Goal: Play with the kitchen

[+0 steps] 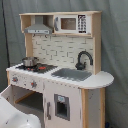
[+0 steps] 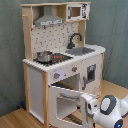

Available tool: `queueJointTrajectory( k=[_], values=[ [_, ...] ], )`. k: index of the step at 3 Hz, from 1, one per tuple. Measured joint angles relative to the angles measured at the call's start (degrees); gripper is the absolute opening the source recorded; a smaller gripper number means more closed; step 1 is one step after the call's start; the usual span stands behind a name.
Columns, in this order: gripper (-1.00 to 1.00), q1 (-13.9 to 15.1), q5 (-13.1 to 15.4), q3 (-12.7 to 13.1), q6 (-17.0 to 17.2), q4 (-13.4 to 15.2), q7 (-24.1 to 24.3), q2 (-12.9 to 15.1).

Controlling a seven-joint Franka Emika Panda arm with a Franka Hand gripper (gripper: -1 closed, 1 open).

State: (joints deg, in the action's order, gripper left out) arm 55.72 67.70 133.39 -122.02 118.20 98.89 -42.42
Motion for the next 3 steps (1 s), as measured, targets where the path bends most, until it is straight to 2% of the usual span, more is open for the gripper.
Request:
queueJointTrajectory(
  k=[1, 2, 3],
  values=[
    [-1.0, -0.38, -0.06, -0.01, 1.94, 4.57, 1.01, 2.68],
    [-1.0, 1.79, -0.17, -0.07, 1.75, 7.97, 5.44, 2.69],
    [-1.0, 2.14, -0.07, -5.13, 0.01, 10.37, 6.65, 2.7]
  ],
)
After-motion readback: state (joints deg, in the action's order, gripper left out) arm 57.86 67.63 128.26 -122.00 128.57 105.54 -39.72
